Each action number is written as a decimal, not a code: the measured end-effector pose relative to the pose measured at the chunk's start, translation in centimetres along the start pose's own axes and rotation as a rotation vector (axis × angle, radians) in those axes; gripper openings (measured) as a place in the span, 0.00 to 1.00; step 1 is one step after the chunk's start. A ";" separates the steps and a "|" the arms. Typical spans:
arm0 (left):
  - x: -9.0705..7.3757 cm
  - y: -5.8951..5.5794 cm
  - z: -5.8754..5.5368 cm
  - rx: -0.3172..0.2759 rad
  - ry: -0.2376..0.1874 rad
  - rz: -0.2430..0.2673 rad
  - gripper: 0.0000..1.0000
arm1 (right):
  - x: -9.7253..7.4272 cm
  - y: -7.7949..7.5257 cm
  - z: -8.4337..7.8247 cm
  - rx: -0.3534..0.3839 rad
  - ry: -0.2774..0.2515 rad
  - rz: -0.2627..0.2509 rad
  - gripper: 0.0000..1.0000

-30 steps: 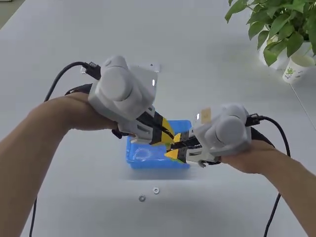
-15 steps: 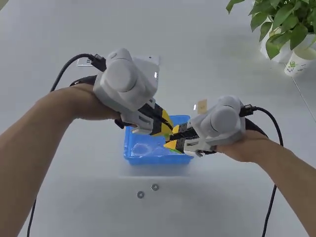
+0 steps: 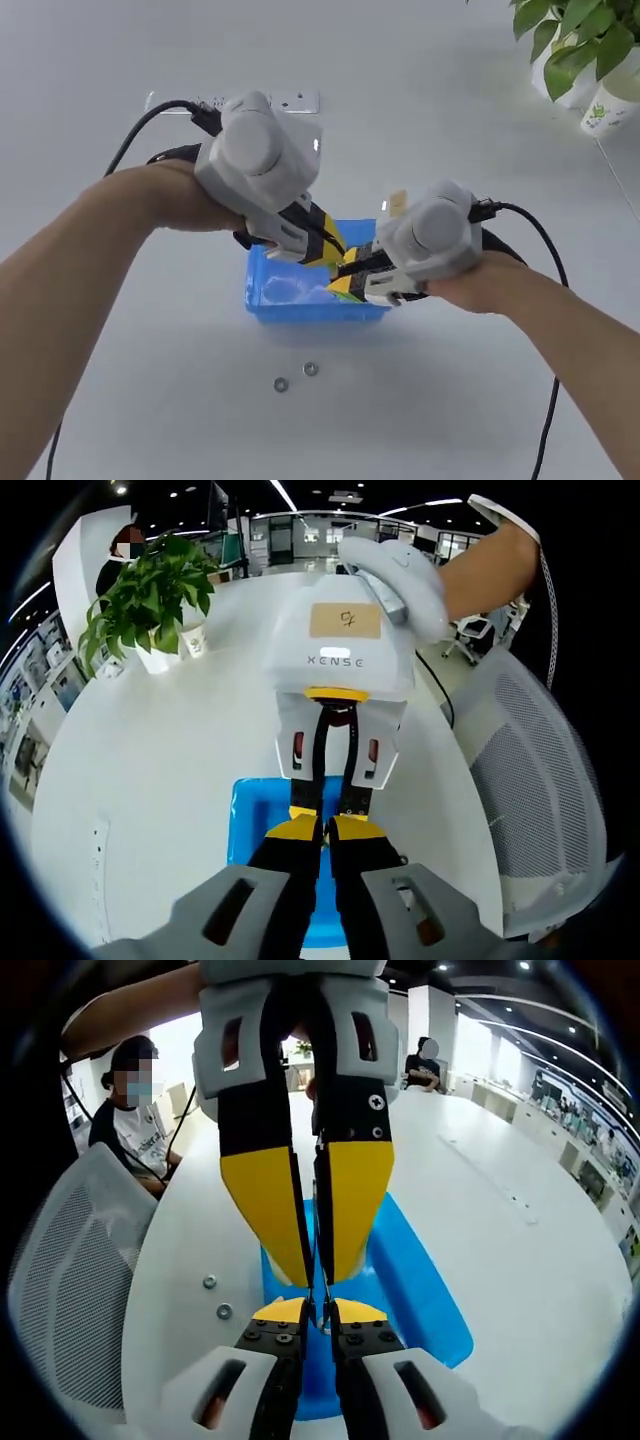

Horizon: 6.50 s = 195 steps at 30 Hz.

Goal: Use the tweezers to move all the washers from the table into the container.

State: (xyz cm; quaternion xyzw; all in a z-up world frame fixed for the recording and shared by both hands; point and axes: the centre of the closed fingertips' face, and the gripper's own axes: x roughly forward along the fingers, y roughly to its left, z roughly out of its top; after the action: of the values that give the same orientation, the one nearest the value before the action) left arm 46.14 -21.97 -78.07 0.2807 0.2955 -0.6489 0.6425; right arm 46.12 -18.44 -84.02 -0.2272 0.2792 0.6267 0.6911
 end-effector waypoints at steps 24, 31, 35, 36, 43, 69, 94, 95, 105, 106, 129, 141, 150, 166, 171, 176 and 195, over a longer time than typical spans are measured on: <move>0.8 0.6 -1.5 -0.017 0.006 -0.006 0.07 | 1.5 -0.5 -1.0 0.034 0.031 0.015 0.11; 0.7 0.6 -1.5 -0.017 0.007 -0.006 0.07 | 1.5 -0.4 -1.0 0.044 0.028 0.019 0.11; 0.7 0.7 -1.5 -0.021 0.007 -0.004 0.07 | 1.5 -0.4 -1.0 0.050 0.027 0.021 0.12; 0.7 0.7 -1.5 -0.021 0.008 -0.004 0.07 | 1.5 -0.4 -1.0 0.050 0.028 0.021 0.12; 0.7 0.6 -1.5 -0.016 0.013 -0.004 0.07 | 1.5 -0.2 -0.9 0.045 0.030 0.024 0.12; -0.8 0.1 -0.4 0.006 0.019 0.020 0.07 | 0.3 0.0 0.7 0.015 -0.001 0.002 0.12; -3.2 -2.6 1.6 0.024 0.001 0.061 0.07 | -2.0 2.3 3.0 -0.032 -0.030 -0.032 0.12; -3.2 -2.8 1.6 0.024 0.000 0.062 0.07 | -2.0 2.5 3.0 -0.035 -0.029 -0.032 0.12; -3.1 -4.4 1.5 0.017 -0.007 0.069 0.07 | -2.1 4.1 2.7 -0.049 -0.017 -0.025 0.12; -3.1 -4.5 1.4 0.018 -0.007 0.069 0.07 | -2.1 4.2 2.7 -0.049 -0.016 -0.024 0.12; -3.0 -6.6 0.8 0.010 -0.007 0.075 0.07 | -1.6 6.3 2.7 -0.071 -0.024 -0.014 0.12; -2.5 -7.5 -0.4 -0.017 -0.010 0.069 0.07 | -0.7 7.6 2.0 -0.074 -0.037 -0.005 0.12; -1.8 -8.2 -1.3 -0.016 -0.006 0.059 0.07 | 0.0 8.3 1.3 -0.071 -0.040 -0.001 0.12; -0.8 -9.5 -2.6 -0.027 0.013 0.032 0.06 | 1.8 9.6 -0.1 -0.056 -0.035 0.026 0.12; -0.5 -9.7 -3.0 -0.030 0.019 0.025 0.07 | 2.1 9.9 -0.3 -0.058 -0.032 0.035 0.12; -0.2 -9.8 -3.3 -0.031 0.021 0.024 0.07 | 2.3 9.9 -0.7 -0.057 -0.025 0.042 0.12; 0.0 -9.7 -2.8 -0.019 0.007 0.024 0.07 | 2.3 9.6 -0.7 -0.040 -0.041 0.035 0.12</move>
State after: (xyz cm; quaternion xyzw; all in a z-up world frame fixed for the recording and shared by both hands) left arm 36.35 -19.94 -79.73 0.2804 0.3009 -0.6373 0.6517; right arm 36.63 -16.15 -85.72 -0.2231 0.2562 0.6486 0.6811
